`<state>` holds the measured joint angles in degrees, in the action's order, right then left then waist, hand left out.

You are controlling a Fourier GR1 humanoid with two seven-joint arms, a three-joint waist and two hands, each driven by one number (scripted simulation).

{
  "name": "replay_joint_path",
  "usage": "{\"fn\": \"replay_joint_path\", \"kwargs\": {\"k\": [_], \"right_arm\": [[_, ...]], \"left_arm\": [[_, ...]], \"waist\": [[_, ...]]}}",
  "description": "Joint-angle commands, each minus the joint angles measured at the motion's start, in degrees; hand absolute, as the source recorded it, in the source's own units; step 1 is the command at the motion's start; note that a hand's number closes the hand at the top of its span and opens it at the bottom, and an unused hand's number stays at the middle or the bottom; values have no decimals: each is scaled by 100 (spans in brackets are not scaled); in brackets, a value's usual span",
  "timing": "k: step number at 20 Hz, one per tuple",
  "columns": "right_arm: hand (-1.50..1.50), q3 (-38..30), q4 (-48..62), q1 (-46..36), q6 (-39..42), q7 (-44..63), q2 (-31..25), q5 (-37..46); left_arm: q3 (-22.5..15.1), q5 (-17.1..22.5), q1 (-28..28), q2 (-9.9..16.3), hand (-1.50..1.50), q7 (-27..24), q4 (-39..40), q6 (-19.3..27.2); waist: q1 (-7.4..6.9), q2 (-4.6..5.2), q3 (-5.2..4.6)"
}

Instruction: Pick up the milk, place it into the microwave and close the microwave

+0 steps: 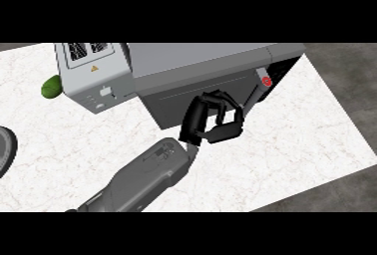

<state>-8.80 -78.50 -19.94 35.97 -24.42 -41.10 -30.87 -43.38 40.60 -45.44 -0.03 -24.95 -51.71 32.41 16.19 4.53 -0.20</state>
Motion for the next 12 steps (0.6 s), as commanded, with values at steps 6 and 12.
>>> {"fn": "replay_joint_path", "kwargs": {"k": [6, 12], "right_arm": [[-150, -105, 171, -290, 203, 103, -217, -192], [-150, -245, 369, -377, 245, 175, -403, -252]], "left_arm": [[265, 442, -556, 3, 150, -392, 413, -44], [205, 629, -586, 3, 150, -598, 583, -81]], "waist": [[55, 89, 3], [52, 115, 14]]}}
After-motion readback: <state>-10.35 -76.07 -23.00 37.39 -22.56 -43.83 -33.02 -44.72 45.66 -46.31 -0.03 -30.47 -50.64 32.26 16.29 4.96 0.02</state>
